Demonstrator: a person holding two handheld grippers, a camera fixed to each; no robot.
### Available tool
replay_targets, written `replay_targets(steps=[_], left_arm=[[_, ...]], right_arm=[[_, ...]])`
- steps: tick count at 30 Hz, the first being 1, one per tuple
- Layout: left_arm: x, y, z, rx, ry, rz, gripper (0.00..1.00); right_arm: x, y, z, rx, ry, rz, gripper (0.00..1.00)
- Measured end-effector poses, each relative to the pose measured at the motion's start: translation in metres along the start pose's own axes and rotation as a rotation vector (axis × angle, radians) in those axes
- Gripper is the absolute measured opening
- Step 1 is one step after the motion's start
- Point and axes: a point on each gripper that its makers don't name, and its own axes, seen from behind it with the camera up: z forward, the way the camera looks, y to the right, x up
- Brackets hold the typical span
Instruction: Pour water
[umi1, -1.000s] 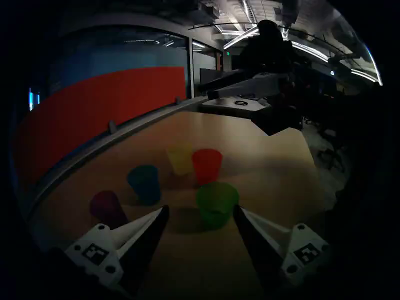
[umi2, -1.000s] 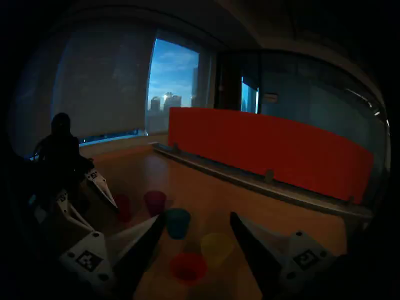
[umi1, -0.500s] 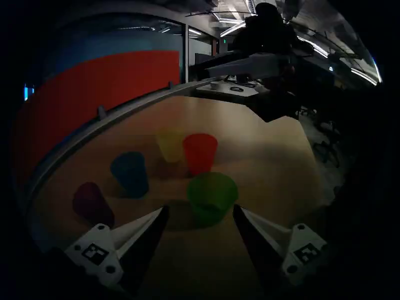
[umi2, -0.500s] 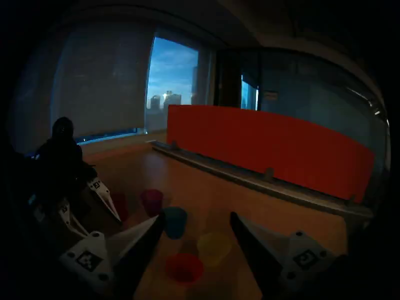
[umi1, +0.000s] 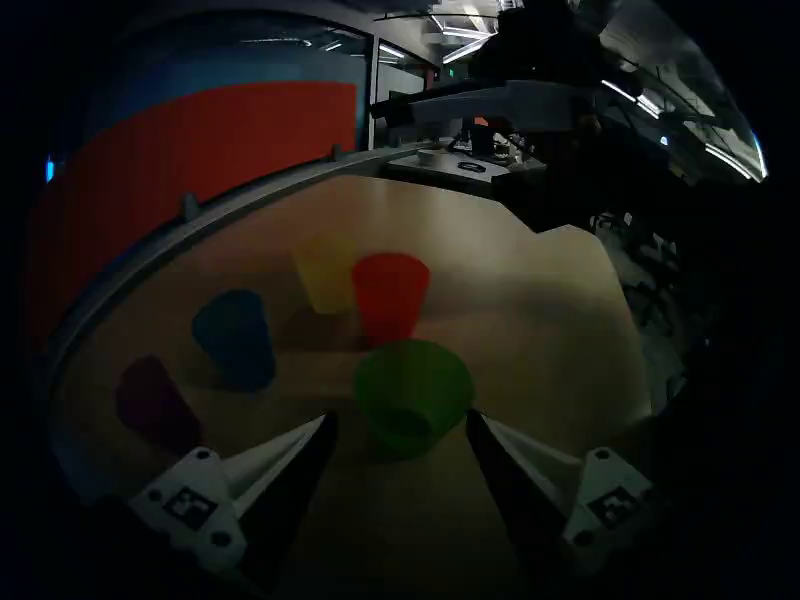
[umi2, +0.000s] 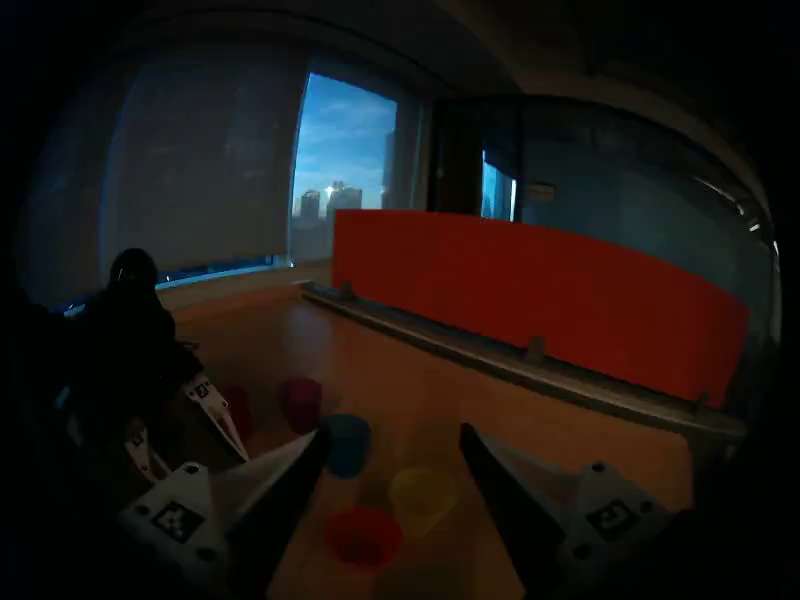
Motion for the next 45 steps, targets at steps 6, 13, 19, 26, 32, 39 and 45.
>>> replay_targets(steps=[6,13,19,26,32,39,45], left_arm=[[-0.001,0.001,0.008,0.002,-0.008,-0.001,0.92],[0.000,0.004,0.017,-0.009,-0.010,-0.018,0.91],[0.003,0.006,0.022,-0.017,-0.010,-0.021,0.91],[0.005,0.004,0.028,-0.005,-0.012,-0.016,0.90],[0.006,0.002,0.032,0.009,-0.012,-0.033,0.89],[0.007,0.001,0.030,0.017,-0.009,-0.016,0.89],[0.015,0.000,0.023,0.022,0.015,-0.019,0.88]], right_arm=[[-0.002,0.001,0.000,-0.003,0.000,0.000,0.97],[-0.004,0.004,-0.001,-0.007,0.001,0.005,0.97],[-0.005,0.005,-0.001,-0.011,0.001,0.003,0.97],[-0.005,0.005,-0.002,-0.012,0.001,0.002,0.97],[-0.006,0.006,-0.003,-0.016,0.000,-0.003,0.97],[-0.004,0.006,-0.004,-0.017,0.003,-0.002,0.96],[-0.002,0.005,-0.005,-0.018,0.008,-0.001,0.96]])
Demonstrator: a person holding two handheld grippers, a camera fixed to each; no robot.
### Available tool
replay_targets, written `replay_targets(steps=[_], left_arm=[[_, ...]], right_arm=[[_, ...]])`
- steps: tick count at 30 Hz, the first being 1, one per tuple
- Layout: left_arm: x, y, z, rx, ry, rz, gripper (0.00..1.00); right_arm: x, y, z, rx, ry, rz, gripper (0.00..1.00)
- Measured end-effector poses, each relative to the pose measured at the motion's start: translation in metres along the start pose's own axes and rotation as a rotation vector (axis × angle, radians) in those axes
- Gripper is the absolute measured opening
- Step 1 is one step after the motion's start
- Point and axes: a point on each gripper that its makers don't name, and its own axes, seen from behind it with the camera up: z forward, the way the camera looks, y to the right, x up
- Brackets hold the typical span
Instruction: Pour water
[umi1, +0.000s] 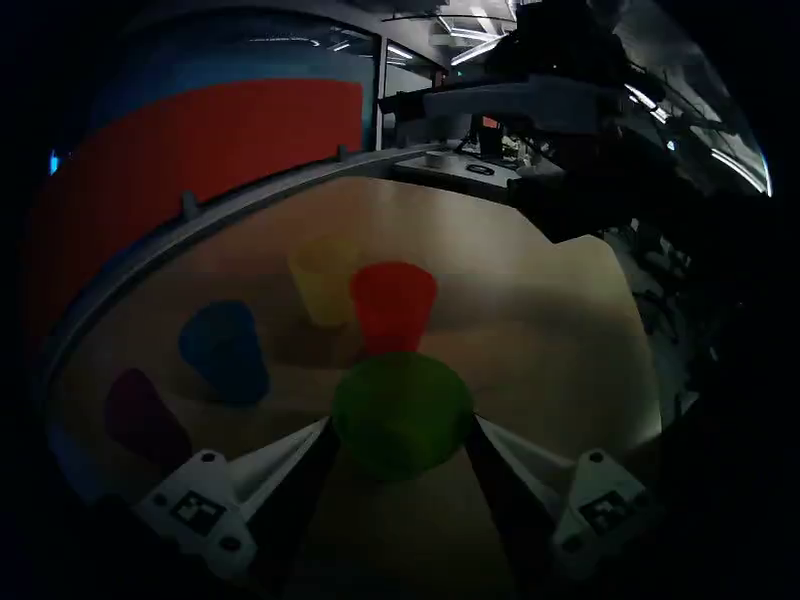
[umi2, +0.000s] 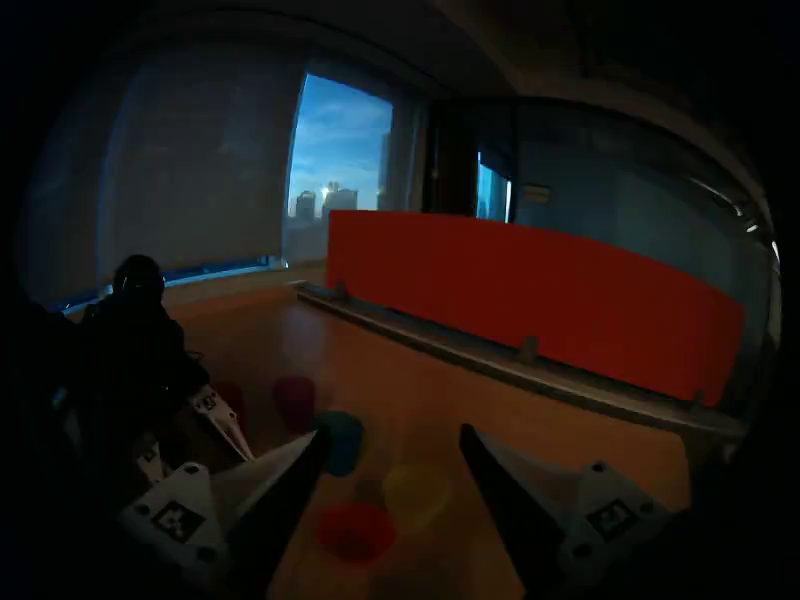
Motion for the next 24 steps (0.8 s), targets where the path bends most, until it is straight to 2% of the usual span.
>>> replay_targets(steps=[9,18,24], left_arm=[[0.018,0.002,-0.016,-0.002,0.074,-0.011,0.87],[0.042,0.001,-0.036,0.020,0.150,0.007,0.86],[0.063,0.000,-0.052,0.017,0.219,-0.015,0.86]], right_arm=[[0.004,-0.001,-0.002,0.000,0.009,-0.001,0.96],[0.010,-0.004,-0.003,0.002,0.020,-0.005,0.96],[0.013,-0.006,-0.004,0.003,0.025,-0.009,0.96]])
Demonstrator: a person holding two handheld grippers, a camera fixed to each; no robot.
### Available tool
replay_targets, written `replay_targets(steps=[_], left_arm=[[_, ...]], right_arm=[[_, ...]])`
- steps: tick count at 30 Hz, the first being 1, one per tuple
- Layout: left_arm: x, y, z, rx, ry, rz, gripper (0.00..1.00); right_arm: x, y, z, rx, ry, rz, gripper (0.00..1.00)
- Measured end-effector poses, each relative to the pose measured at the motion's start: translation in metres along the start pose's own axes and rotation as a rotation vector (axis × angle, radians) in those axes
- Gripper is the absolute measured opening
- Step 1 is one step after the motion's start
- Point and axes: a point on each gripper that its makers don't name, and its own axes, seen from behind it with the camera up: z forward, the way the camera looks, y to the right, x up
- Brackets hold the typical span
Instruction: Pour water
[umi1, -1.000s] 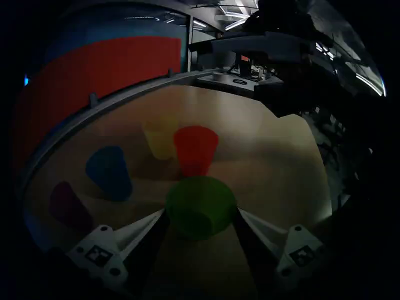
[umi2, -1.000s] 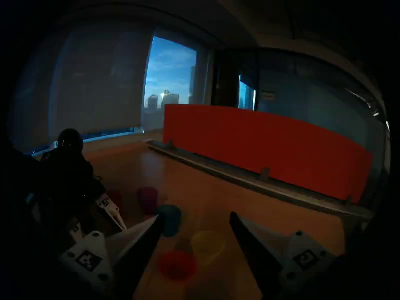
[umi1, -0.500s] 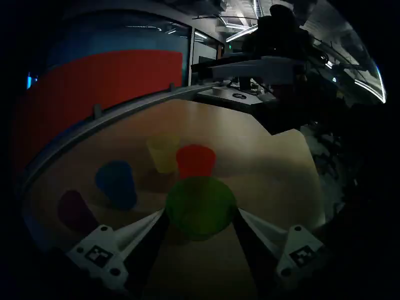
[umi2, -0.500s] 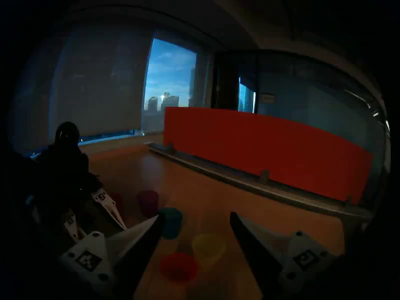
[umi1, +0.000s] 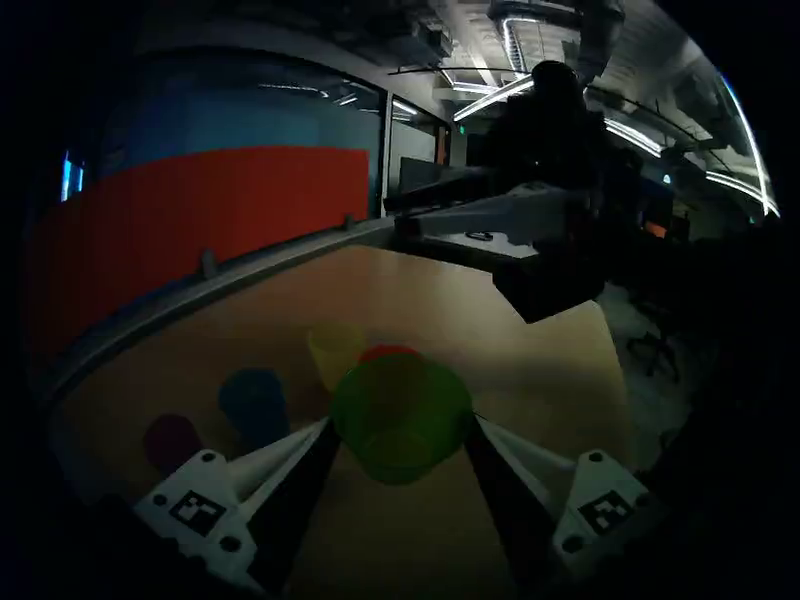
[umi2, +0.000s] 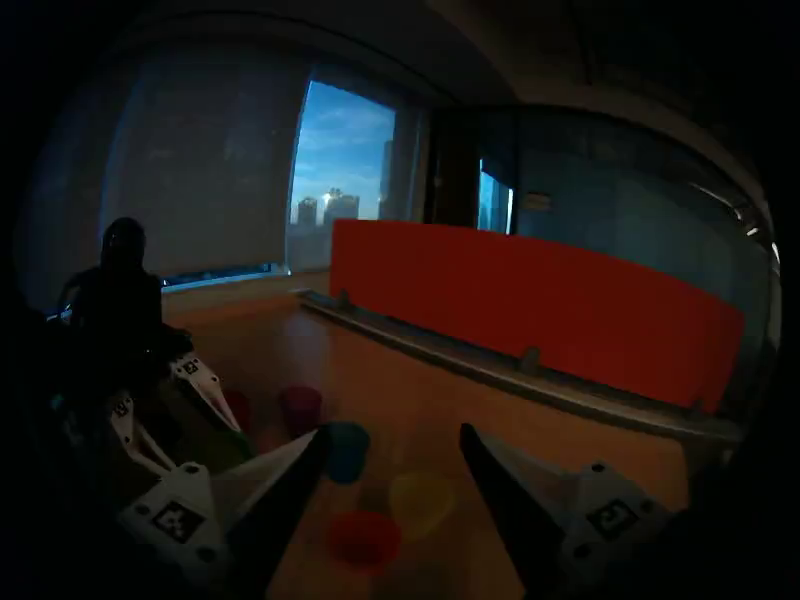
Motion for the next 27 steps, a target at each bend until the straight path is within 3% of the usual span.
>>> replay_targets(steps=[12,27], left_arm=[[0.034,-0.010,-0.020,0.029,0.116,0.002,0.87],[0.046,-0.012,-0.026,0.046,0.165,0.013,0.87]], right_arm=[[0.005,0.000,0.000,-0.005,0.008,-0.003,0.96],[0.010,-0.002,-0.001,-0.005,0.016,-0.008,0.96]])
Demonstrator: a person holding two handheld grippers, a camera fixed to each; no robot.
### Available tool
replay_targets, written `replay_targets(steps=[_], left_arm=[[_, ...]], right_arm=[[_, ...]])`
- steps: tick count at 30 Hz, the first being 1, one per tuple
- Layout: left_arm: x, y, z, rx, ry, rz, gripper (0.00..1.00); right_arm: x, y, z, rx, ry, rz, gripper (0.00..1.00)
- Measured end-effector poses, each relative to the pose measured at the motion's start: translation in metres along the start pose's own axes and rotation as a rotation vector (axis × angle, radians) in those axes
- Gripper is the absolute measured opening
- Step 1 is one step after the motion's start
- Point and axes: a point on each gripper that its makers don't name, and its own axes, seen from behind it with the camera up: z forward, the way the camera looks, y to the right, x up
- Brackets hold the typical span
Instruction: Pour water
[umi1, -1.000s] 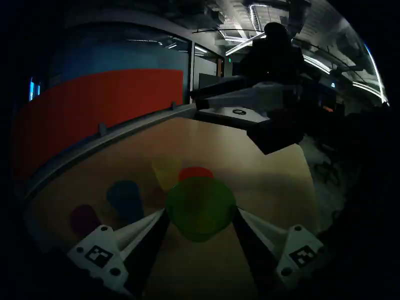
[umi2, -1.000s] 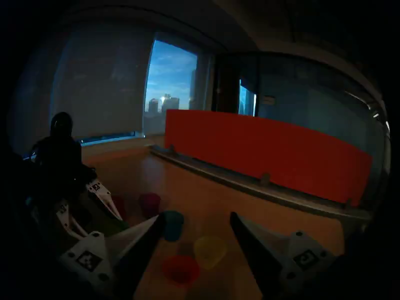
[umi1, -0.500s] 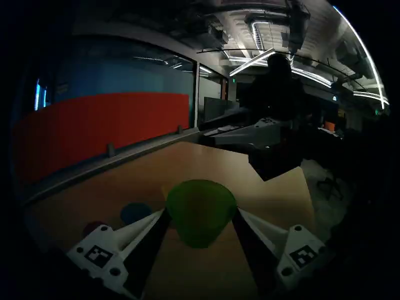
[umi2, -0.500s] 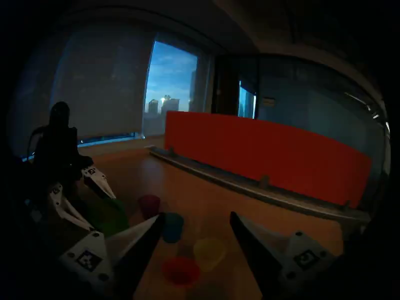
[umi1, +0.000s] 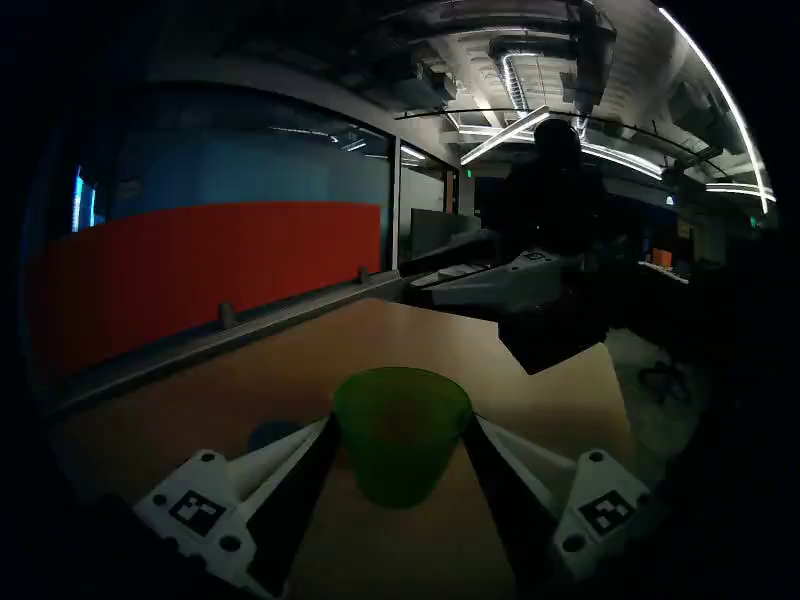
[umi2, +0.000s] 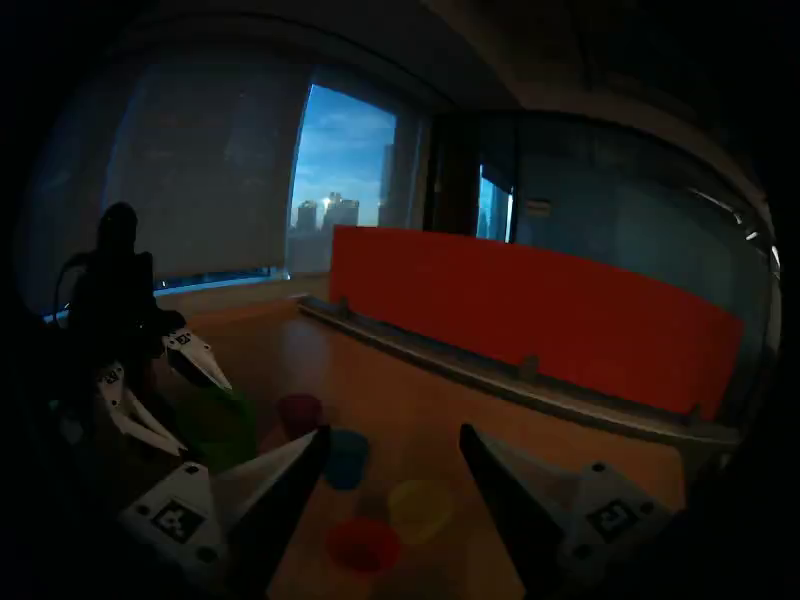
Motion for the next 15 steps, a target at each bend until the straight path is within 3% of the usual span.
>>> replay_targets(steps=[15], left_arm=[[0.012,-0.021,-0.023,0.058,0.034,-0.023,0.86]], right_arm=[[-0.003,-0.006,0.007,0.028,-0.012,0.001,0.95]])
